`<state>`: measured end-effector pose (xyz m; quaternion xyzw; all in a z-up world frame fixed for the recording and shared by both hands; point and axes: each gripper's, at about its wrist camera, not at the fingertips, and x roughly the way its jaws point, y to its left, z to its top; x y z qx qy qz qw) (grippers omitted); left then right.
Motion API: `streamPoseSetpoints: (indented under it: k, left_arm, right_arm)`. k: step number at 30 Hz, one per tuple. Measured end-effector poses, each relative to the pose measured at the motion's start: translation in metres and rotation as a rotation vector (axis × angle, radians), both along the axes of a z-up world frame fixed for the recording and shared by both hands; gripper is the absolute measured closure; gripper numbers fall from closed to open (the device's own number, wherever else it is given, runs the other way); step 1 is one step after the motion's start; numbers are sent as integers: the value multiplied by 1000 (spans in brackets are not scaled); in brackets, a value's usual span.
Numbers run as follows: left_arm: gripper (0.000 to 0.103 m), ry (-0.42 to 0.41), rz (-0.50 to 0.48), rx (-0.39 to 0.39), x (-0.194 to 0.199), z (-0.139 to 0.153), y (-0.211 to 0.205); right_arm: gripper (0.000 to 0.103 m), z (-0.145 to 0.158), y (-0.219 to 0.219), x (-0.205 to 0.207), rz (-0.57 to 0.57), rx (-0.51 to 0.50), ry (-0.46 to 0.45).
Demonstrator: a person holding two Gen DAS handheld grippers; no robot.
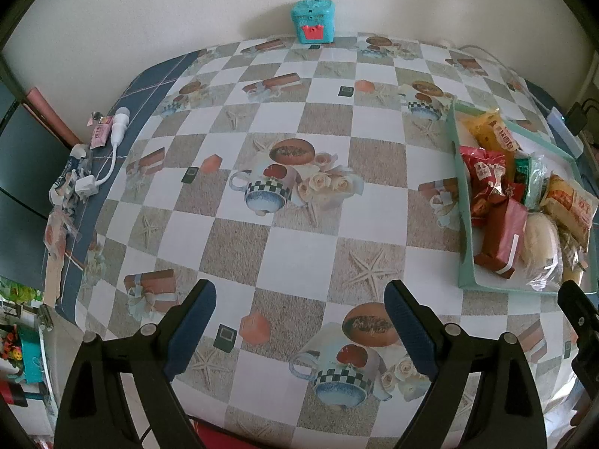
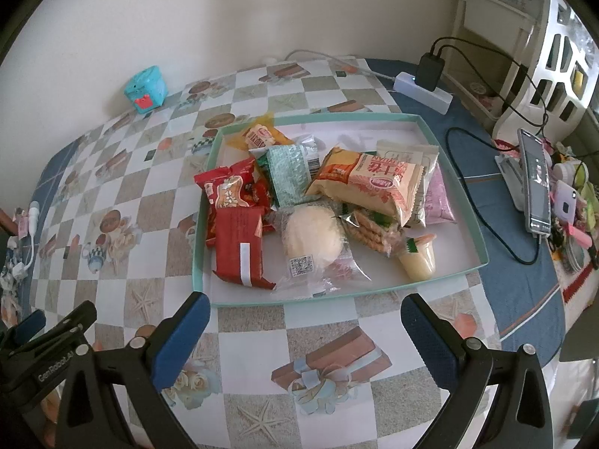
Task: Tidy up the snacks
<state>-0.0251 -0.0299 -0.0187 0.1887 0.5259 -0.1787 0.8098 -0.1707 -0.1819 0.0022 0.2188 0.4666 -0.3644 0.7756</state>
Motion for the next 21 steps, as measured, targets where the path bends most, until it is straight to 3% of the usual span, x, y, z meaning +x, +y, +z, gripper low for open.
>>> streamPoseSetpoints:
  k: [21]
  left_arm:
    - [11,2,-1,0,1,0,1]
  right_arm:
    - [0,0,0,0,0,4,2]
